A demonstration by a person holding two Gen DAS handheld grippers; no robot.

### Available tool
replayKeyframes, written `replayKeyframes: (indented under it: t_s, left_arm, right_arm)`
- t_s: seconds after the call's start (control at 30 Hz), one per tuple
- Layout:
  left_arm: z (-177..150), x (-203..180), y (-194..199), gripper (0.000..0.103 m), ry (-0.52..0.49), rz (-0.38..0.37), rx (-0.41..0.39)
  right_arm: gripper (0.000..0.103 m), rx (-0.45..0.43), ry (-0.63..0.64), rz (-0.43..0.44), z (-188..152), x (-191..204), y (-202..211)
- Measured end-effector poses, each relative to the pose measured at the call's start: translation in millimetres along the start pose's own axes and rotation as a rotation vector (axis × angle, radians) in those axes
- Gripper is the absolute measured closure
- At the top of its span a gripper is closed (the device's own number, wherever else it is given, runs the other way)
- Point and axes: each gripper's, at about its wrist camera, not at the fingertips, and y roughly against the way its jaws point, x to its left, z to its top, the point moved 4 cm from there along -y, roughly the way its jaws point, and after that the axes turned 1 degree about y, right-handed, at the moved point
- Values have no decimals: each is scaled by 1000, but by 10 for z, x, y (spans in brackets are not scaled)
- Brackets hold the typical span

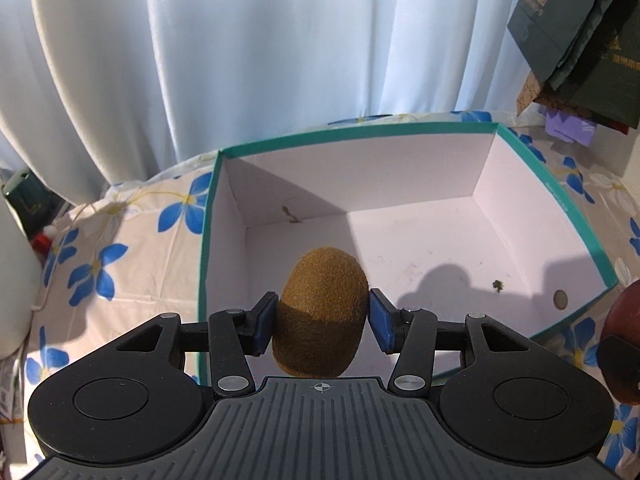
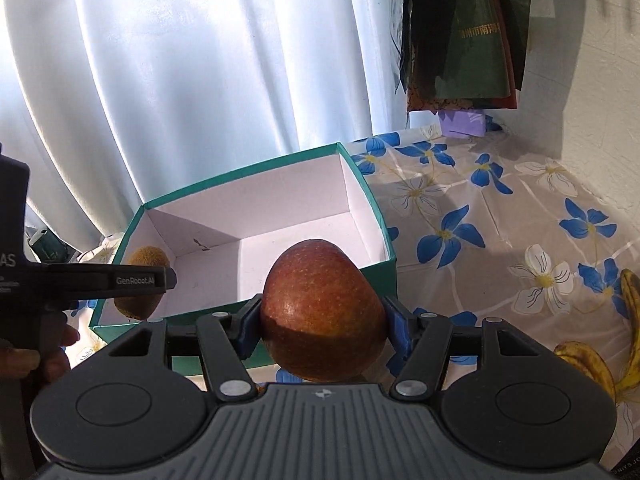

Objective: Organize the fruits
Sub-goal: 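Carry the kiwi into the teal box with the left tool and release it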

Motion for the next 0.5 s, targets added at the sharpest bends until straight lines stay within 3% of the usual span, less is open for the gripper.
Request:
replayKeyframes:
  t_s: [0.27, 0.5]
  left_arm:
    - [-100, -57, -268, 50, -8, 33, 39]
    - [-118, -9, -454, 49, 41, 18, 103]
  right_arm:
    - [41, -29, 8, -6, 58, -10, -73]
    - [41, -45, 15, -10, 146, -1, -180]
